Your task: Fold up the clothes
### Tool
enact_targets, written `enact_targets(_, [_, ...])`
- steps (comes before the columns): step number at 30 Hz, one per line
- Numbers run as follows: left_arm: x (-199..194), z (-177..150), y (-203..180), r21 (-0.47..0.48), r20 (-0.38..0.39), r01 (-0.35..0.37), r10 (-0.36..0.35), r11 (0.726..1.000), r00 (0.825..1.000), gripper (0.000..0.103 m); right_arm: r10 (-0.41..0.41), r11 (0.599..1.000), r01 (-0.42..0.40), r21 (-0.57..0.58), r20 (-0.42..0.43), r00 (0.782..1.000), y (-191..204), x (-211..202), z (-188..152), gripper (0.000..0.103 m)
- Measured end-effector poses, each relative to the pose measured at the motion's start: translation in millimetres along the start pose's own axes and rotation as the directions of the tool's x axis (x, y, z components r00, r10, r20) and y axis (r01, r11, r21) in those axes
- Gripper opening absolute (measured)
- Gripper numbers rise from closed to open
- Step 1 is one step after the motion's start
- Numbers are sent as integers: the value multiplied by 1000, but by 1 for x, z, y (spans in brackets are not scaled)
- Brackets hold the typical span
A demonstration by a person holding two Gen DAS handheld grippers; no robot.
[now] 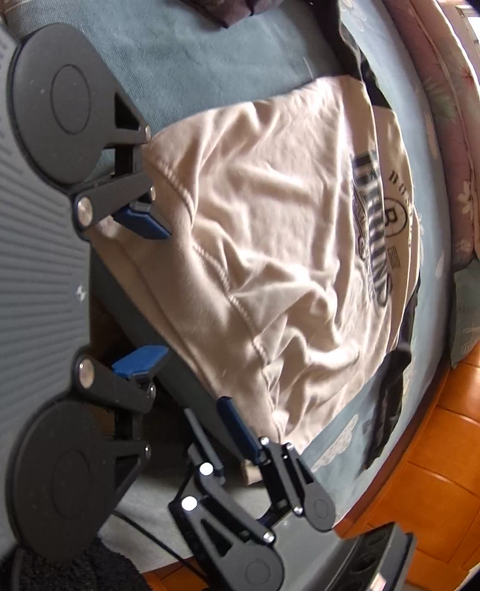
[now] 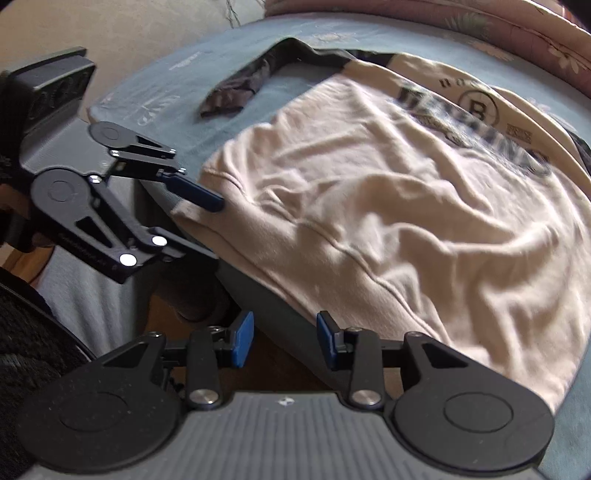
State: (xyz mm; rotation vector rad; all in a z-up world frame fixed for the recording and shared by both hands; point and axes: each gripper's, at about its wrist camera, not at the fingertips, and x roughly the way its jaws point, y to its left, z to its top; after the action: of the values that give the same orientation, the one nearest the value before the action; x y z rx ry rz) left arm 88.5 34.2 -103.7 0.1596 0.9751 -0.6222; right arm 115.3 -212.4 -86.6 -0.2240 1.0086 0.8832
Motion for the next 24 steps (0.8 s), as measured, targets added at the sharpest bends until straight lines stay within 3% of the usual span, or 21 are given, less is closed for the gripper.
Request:
enact_targets(11, [-4,-5,9,15,-1,-32,32,999,999,65,79,995,-81,60,36,996,0,37,32,43])
enact_targets(18, [-2,-7,11,24,-6,-30,30,999,1000,65,31,998,-35,61,65,997,-14,18,28,43])
enact_targets(21, [-1,-9,11,27,-8,-30,30,999,1000,65,30,997,-27,-74,40,999,3,15,23,33])
enact_targets(24, [-1,-12,13,57,-15,-52,53,997,998,66,-35,971,31,-239,-12,999,26,24,16,32])
